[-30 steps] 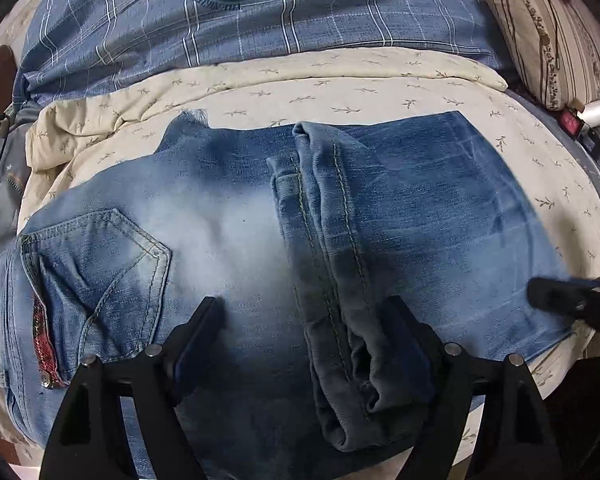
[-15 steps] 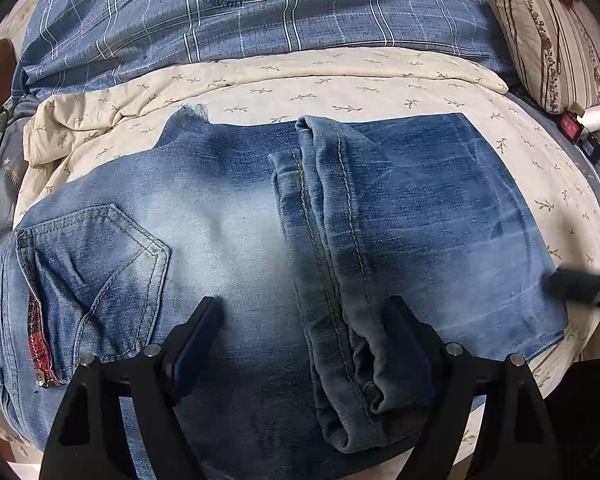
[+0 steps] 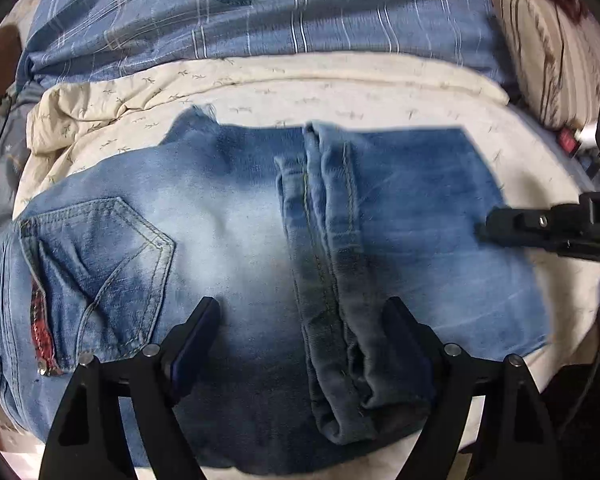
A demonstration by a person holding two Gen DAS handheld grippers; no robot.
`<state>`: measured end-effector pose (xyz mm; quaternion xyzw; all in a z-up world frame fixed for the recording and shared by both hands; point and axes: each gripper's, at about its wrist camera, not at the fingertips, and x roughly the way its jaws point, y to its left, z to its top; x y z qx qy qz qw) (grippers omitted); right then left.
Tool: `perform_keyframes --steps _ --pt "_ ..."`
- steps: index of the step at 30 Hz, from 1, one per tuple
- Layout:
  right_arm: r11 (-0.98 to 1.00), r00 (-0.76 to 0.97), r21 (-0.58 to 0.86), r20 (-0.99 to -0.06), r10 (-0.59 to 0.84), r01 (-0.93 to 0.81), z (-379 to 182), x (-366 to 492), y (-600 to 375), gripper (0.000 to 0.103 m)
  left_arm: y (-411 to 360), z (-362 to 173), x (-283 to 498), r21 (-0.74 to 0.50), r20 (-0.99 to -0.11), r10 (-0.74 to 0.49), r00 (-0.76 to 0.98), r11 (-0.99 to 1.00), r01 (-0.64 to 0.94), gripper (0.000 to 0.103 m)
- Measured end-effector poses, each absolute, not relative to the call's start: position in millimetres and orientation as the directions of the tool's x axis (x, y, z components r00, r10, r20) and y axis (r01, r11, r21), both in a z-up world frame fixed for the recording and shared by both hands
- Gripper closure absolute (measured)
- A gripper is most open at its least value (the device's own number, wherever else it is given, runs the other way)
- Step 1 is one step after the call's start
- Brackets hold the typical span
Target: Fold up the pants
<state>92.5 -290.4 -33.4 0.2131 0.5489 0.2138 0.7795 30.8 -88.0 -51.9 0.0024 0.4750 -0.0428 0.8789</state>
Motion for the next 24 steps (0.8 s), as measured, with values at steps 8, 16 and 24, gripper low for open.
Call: perform_keyframes --steps 8,16,24 --pt "0.794 0.332 0.589 -0.727 0.601 -0.147 -15.3 139.5 -278.3 0.072 -100.8 -70.0 25.6 -0.028 -0.853 -0.094 0.514 0.991 0.134 0.017" --pt "0.823 0.348 0.552 -0.751 0.561 -0.134 -11.0 122.3 -283.0 0.072 -75.7 -48.0 11.1 -0.127 -0.815 -0.170 0.554 0.985 0.115 0.017" --pt "0.814 0.321 0.550 -0.749 0.580 -0.187 -20.4 38.9 -279.2 0.065 -21.1 -24.4 -44.7 -0.181 -0.762 -0.165 0.627 0.983 0.039 0.017"
